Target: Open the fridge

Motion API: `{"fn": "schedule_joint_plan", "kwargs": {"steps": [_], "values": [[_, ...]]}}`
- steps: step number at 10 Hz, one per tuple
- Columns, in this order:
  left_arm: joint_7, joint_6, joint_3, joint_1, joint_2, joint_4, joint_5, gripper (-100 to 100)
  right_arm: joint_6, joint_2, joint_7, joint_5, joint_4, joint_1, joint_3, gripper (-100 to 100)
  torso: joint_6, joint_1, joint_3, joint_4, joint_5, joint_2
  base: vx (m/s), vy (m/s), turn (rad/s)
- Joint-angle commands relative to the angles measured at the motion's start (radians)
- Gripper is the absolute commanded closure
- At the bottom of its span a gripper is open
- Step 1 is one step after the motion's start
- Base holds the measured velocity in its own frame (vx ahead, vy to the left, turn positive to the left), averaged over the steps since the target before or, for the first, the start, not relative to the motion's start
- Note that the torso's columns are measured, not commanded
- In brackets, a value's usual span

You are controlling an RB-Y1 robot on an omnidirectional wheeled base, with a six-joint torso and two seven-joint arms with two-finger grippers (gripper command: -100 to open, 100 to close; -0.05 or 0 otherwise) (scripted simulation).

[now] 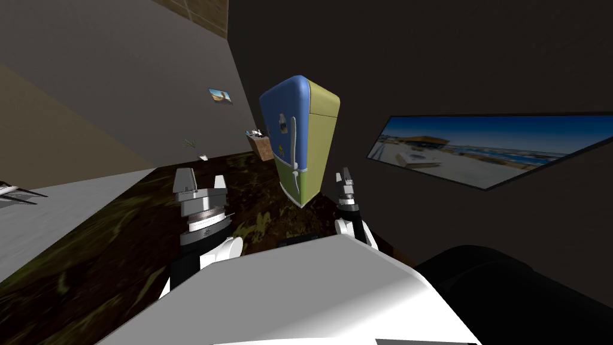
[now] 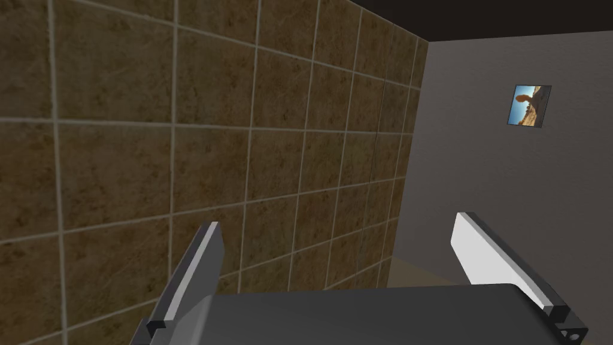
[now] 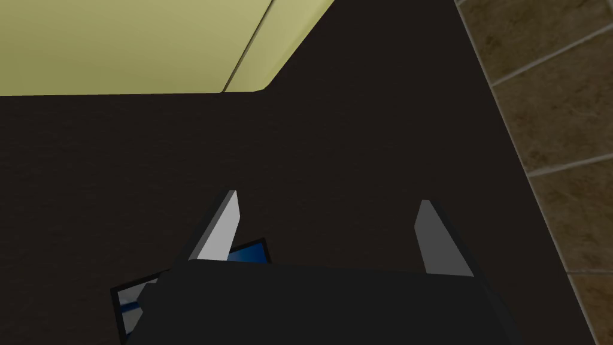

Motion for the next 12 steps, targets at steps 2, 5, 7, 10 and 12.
{"fn": "schedule_joint_plan", "kwargs": {"steps": [2, 5, 7, 10, 12], "values": [[0.000, 0.000, 0.000, 0.000, 0.000, 0.000, 0.000, 0, 0.000, 0.000, 0.000, 0.000, 0.000, 0.000, 0.000, 0, 0.000, 0.000, -0.209, 0.105, 0.000, 0.104, 0.000, 0.000, 0.000], [0.000, 0.000, 0.000, 0.000, 0.000, 0.000, 0.000, 0, 0.000, 0.000, 0.000, 0.000, 0.000, 0.000, 0.000, 0, 0.000, 0.000, -0.644, 0.322, 0.000, 0.322, 0.000, 0.000, 0.000], [0.000, 0.000, 0.000, 0.000, 0.000, 0.000, 0.000, 0, 0.000, 0.000, 0.000, 0.000, 0.000, 0.000, 0.000, 0, 0.000, 0.000, -0.939, 0.470, 0.000, 0.470, 0.000, 0.000, 0.000], [0.000, 0.000, 0.000, 0.000, 0.000, 0.000, 0.000, 0, 0.001, -0.032, 0.014, 0.005, 0.000, 0.002, -0.004, -100, 0.000, 0.000, -1.382, 0.691, 0.000, 0.691, 0.004, 0.001, 0.014], [0.000, 0.000, 0.000, 0.000, 0.000, 0.000, 0.000, 0, 0.004, -0.074, 0.046, 0.016, 0.000, 0.005, -0.013, -100, 0.000, 0.000, -1.471, 0.734, 0.000, 0.734, 0.026, 0.007, 0.065]]}}
